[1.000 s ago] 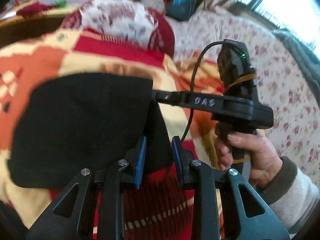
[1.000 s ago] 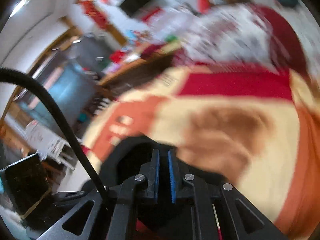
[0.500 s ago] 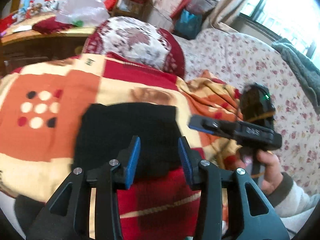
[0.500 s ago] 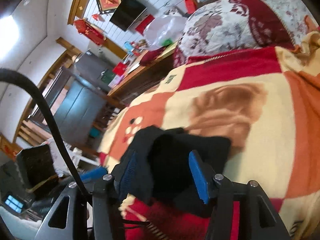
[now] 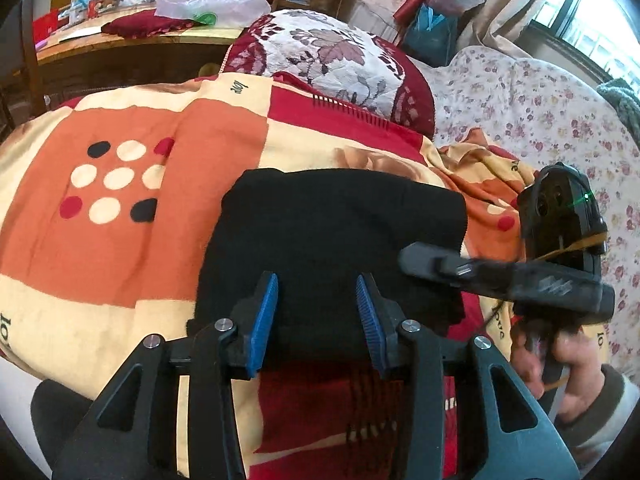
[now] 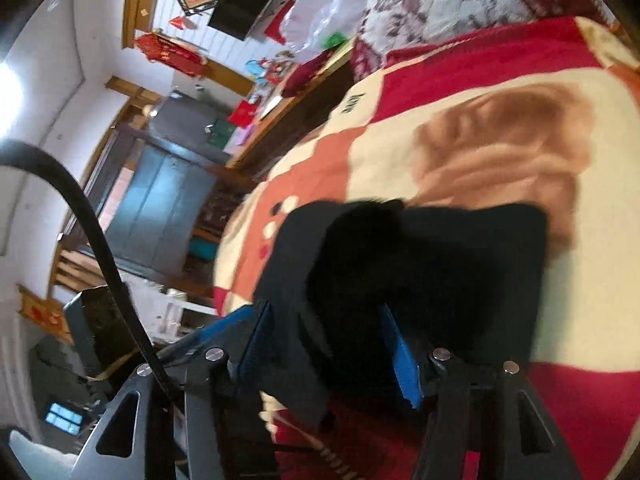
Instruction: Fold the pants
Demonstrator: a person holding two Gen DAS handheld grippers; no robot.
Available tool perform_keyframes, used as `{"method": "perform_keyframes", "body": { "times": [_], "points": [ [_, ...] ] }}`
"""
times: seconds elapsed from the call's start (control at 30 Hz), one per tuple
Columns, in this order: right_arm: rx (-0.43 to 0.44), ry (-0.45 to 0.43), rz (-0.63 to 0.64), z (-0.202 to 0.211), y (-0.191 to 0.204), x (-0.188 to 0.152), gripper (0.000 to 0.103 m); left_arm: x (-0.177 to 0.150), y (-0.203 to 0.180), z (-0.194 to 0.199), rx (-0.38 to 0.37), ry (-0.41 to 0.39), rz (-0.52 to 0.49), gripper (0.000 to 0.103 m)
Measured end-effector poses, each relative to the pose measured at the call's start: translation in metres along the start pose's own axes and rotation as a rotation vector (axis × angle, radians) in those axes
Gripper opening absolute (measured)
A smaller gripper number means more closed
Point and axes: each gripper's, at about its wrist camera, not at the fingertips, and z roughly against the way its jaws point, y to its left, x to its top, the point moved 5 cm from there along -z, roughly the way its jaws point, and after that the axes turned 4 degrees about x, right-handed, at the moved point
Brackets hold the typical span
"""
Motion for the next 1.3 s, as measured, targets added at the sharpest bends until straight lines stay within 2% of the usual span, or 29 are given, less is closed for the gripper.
{"method": "perform_keyframes", "body": {
  "times": [0.07,0.13,0.2,0.3,0.47,0.6,0.8,0.87,0.93,1.0,1.03,1.17,1.3],
  "points": [
    [-0.031,-0.012,0.041,-0.004,0.004,-0.002,0.023,0.001,-0.003,0.0,-0.007,0.003,0.001,0.041],
    [-0.024,-0.033,0.055,-0.001,0.009,-0.002,0.018,0.002,-0.007,0.002,-0.022,0.004,-0.005,0.041],
    [-0.009,-0.05,0.065,0.007,0.014,0.002,0.009,0.005,-0.015,0.007,-0.037,0.0,-0.024,0.041],
    [-0.009,-0.08,0.088,0.023,0.023,0.011,0.008,0.011,-0.028,0.017,-0.059,-0.029,-0.049,0.041],
    [-0.065,-0.108,0.102,0.043,0.02,0.016,0.008,0.02,-0.04,0.028,-0.094,-0.06,-0.05,0.041],
    [-0.128,-0.127,0.064,0.058,-0.002,0.013,0.008,0.021,-0.034,0.02,-0.046,-0.059,-0.049,0.043],
    [-0.289,-0.021,0.082,0.037,-0.033,-0.004,0.008,0.002,-0.023,-0.021,0.022,0.035,-0.039,0.043],
    [-0.283,-0.029,0.054,0.038,-0.036,-0.005,0.009,-0.001,-0.022,-0.025,0.034,0.034,-0.046,0.043],
    [-0.273,-0.043,0.041,0.047,-0.033,-0.004,0.016,-0.001,-0.021,-0.024,0.039,0.033,-0.049,0.043],
    [-0.315,-0.067,0.07,0.055,-0.028,0.0,0.027,0.002,-0.019,-0.021,0.031,0.038,-0.039,0.043],
    [-0.336,-0.082,0.087,0.061,-0.024,0.001,0.029,0.003,-0.019,-0.019,0.027,0.036,-0.035,0.043],
    [-0.317,-0.145,0.133,0.08,0.002,0.006,0.03,0.014,-0.018,-0.009,0.044,0.005,-0.04,0.043],
    [-0.307,-0.129,0.175,0.07,0.02,0.011,0.03,0.026,-0.016,-0.009,0.06,-0.005,-0.053,0.043]
  ]
}}
